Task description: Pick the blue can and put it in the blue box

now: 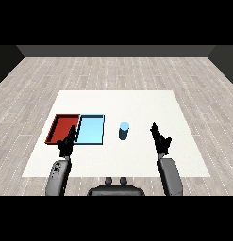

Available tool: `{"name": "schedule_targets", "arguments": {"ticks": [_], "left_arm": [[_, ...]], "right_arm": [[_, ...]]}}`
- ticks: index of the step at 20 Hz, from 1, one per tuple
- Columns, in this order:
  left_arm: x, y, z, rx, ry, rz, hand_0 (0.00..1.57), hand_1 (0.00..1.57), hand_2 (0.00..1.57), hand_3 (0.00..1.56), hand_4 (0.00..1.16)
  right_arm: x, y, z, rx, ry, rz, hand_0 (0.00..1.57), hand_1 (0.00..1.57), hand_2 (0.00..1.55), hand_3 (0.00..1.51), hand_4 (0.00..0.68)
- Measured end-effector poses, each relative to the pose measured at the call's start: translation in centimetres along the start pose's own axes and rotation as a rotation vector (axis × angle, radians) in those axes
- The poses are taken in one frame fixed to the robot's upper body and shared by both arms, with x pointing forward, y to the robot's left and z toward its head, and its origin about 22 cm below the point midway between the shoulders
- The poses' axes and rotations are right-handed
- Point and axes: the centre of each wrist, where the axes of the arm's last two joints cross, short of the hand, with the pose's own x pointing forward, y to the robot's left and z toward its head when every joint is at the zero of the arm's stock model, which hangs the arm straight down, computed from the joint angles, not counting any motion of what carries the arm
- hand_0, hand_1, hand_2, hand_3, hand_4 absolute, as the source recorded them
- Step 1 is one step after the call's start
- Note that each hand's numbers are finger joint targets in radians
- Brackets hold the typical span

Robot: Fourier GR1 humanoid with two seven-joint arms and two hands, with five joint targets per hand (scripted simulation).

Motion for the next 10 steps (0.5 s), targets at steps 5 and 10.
{"name": "schedule_targets", "arguments": {"ticks": [5, 10], "left_arm": [[1.0, 0.0, -0.5, -0.018, -0.033, 0.004, 0.00, 0.00, 0.00, 0.00, 0.00], [3.3, -0.3, -1.0, -0.057, -0.307, 0.080, 0.00, 0.00, 0.00, 0.00, 0.00]], "right_arm": [[0.8, 0.8, -2.3, -0.004, -0.026, 0.018, 0.00, 0.00, 0.00, 0.00, 0.000], [2.9, 2.0, -4.2, 0.064, -0.187, -0.082, 0.00, 0.00, 0.00, 0.00, 0.000]]}}
